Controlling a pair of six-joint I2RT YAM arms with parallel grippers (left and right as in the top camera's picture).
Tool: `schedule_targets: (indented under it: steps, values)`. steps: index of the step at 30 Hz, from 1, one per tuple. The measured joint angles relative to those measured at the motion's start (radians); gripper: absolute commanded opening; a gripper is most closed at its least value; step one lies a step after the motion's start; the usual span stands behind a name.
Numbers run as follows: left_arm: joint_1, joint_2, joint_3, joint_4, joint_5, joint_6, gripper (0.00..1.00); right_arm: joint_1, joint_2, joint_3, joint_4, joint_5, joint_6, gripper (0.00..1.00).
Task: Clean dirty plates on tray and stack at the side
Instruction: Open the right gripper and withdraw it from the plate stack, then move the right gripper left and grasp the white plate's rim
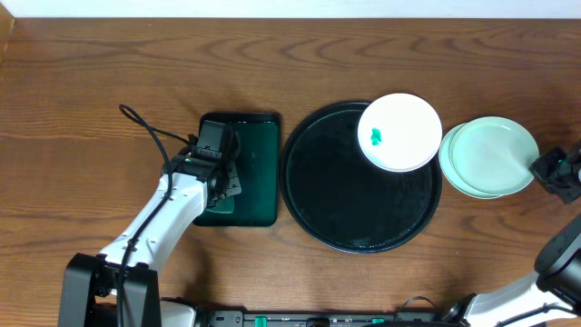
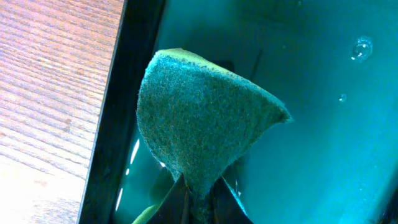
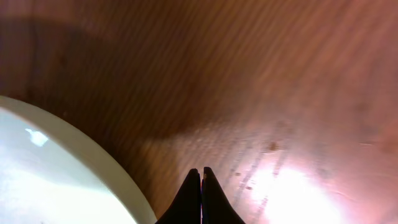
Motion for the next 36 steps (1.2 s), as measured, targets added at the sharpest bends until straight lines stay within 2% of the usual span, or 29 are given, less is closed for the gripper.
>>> schedule_targets:
  steps: [12, 19, 26, 32, 36]
  values:
    - [0.0, 0.0, 0.0, 0.0, 0.0, 0.0, 0.07, 0.06, 0.002, 0.0, -0.003, -0.063, -0.091, 0.02]
    - [0.0, 0.0, 0.0, 0.0, 0.0, 0.0, 0.07, 0.105, 0.002, 0.079, -0.135, -0.049, -0.122, 0.06]
    - [0.0, 0.0, 0.0, 0.0, 0.0, 0.0, 0.07, 0.239, 0.002, 0.25, -0.194, -0.107, -0.22, 0.35]
    - [0.0, 0.0, 0.0, 0.0, 0.0, 0.0, 0.07, 0.415, 0.002, 0.261, -0.139, -0.187, -0.358, 0.39]
    - [0.0, 0.0, 0.0, 0.0, 0.0, 0.0, 0.08, 0.515, 0.002, 0.261, -0.1, -0.161, -0.451, 0.42]
